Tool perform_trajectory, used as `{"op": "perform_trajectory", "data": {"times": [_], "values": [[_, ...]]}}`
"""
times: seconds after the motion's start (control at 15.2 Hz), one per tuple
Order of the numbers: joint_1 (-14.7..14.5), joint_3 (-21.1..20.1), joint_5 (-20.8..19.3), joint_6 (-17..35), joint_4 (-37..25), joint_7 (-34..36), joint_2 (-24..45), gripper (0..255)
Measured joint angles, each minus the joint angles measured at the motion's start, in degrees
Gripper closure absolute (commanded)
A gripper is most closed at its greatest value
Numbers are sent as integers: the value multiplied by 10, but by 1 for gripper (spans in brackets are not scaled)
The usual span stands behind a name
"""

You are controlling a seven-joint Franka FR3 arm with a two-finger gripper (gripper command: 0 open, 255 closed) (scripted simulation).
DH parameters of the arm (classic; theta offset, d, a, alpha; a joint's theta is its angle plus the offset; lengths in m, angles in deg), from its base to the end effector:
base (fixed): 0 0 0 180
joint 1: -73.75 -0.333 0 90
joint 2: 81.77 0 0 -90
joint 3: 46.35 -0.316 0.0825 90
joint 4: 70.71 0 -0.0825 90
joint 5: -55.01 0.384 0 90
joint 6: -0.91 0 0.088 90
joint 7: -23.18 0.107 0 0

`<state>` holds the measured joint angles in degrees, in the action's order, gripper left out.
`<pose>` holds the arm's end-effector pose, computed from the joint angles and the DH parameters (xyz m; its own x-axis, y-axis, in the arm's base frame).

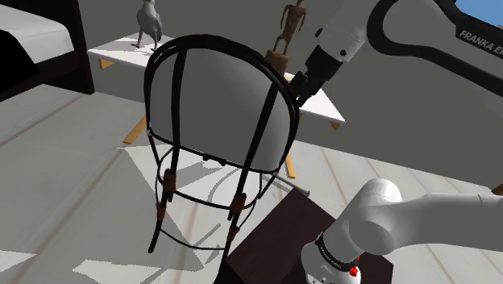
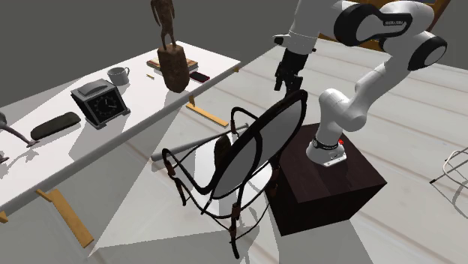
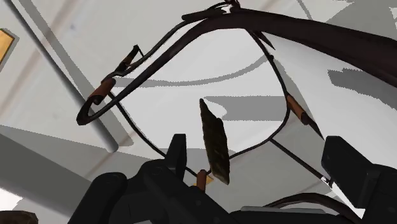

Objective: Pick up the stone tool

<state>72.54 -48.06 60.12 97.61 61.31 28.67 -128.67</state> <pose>0.3081 0.0280 0.6369 0.9793 -0.0609 0.1929 -0.0449 -0.9953 -0.0859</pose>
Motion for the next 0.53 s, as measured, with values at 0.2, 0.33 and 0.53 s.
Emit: {"op": "perform_trajectory", "data": {"times": [0.2, 0.33, 0.53], "values": [[-2, 4, -2, 20, 0, -12, 23, 0], [-5, 7, -2, 48, 2, -27, 53, 0], [-10, 16, -5, 87, -13, -55, 112, 0]]}}
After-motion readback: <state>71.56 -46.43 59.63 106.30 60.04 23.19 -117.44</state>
